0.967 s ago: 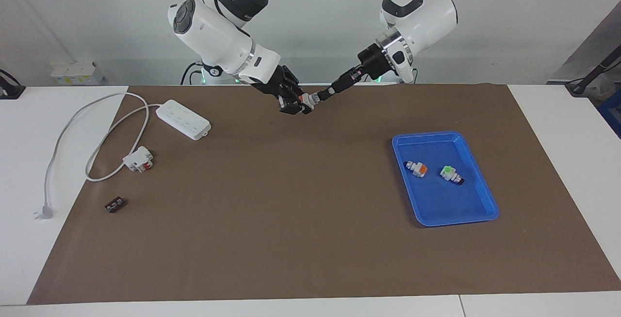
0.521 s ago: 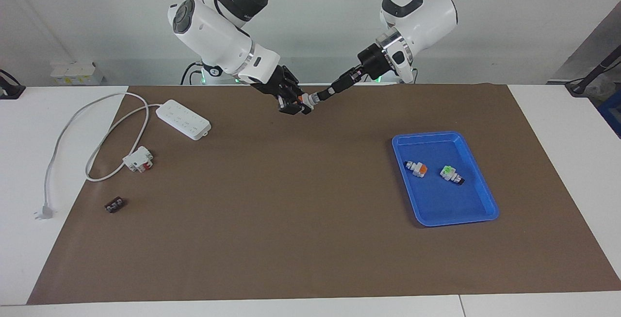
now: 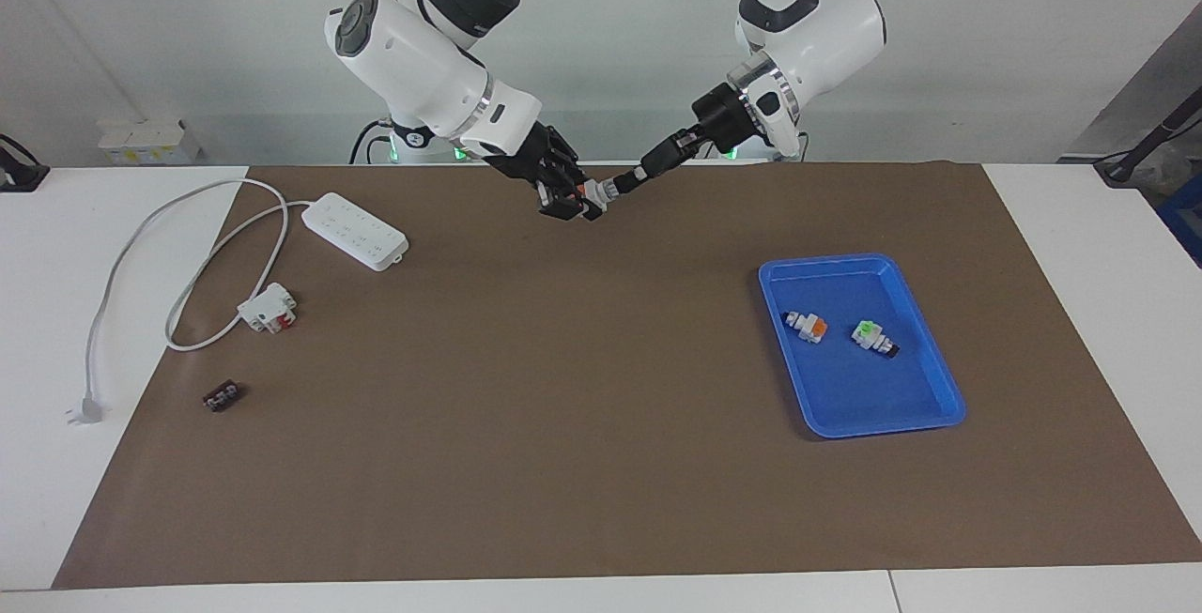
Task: Turn and place switch with both arms
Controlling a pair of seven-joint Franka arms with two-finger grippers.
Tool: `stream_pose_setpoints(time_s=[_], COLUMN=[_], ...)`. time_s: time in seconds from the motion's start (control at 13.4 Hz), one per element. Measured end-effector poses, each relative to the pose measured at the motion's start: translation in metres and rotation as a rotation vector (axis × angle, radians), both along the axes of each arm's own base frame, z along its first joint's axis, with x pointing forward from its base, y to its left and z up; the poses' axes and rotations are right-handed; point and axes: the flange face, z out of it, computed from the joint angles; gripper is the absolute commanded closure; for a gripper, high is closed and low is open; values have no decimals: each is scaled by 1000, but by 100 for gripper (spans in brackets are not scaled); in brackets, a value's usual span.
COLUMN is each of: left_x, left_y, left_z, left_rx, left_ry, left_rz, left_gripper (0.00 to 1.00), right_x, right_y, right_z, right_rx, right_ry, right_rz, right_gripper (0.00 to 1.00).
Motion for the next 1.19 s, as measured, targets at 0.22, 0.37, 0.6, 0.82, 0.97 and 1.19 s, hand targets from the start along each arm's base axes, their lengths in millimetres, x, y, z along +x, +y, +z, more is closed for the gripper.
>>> stream_pose_setpoints(time_s=[0.22, 0.37, 0.6, 0.82, 0.97, 1.19], left_x=[0, -1, -1, -1, -1, -2], left_y=[-1, -1, -2, -2, -3, -4], left_z=[-1, -1, -1, -1, -1, -1], left_rx=[35, 56, 89, 124, 143, 175], left_ry=[-142, -231, -368, -511, -580, -655], left_rz=[-87, -141, -224, -310, -353, -410], left_gripper=[100, 100, 100, 100, 100, 100], right_x=[-1, -1, -2, -2, -2, -4], right_y=[0, 0, -1, -1, -1, 0], right_z=[-1, -1, -2, -3, -3, -6], right_rx=[-2, -3, -3, -4, -5, -7], right_ry=[1, 2, 2, 1, 2, 6], right_rz=[-1, 0, 0, 3, 4, 5], right_gripper=[100, 100, 100, 100, 100, 100])
